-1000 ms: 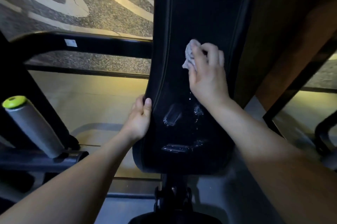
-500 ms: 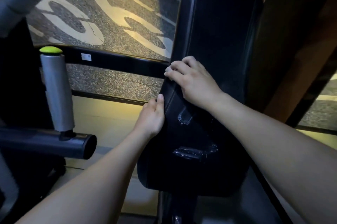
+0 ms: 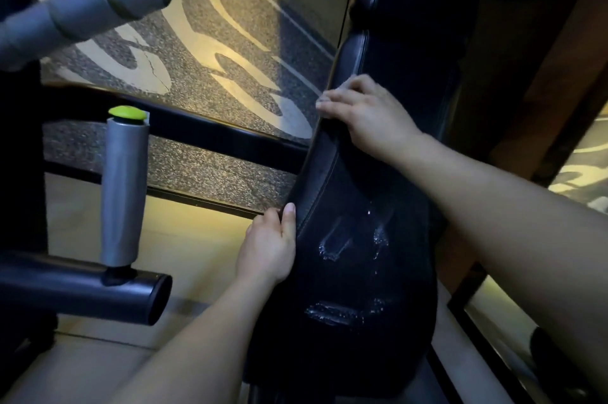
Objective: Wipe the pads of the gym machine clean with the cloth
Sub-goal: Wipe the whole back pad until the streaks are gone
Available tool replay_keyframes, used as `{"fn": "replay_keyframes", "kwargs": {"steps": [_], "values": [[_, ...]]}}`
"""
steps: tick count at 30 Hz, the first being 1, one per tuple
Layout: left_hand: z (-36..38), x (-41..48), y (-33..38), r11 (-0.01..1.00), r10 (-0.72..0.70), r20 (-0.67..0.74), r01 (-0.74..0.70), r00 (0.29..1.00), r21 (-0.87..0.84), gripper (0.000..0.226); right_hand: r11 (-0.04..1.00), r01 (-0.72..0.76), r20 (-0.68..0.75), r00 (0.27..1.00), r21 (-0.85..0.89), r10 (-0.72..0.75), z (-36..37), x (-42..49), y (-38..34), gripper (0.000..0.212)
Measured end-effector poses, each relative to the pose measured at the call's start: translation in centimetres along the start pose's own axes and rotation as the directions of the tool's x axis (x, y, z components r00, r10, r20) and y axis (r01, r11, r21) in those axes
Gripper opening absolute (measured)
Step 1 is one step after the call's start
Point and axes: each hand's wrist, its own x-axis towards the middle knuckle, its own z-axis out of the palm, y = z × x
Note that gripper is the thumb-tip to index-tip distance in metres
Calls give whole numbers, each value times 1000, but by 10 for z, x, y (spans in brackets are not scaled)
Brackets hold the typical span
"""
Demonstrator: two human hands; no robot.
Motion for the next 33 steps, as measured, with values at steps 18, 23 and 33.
{"fn": "replay_keyframes", "kwargs": {"steps": [18, 23, 33], "values": [[3, 2, -5, 1000, 5, -23, -5, 1000, -22, 65, 985, -129, 25, 991, -117, 133, -11, 55, 4, 32], [5, 3, -5, 1000, 9, -38, -10, 999, -22, 65, 935, -316, -15, 948, -162, 318, -25, 87, 19, 39], [2, 2, -1, 997, -12, -51, 9, 999, -73, 58, 984, -146, -19, 989, -104, 145, 6, 14, -25, 37]]}}
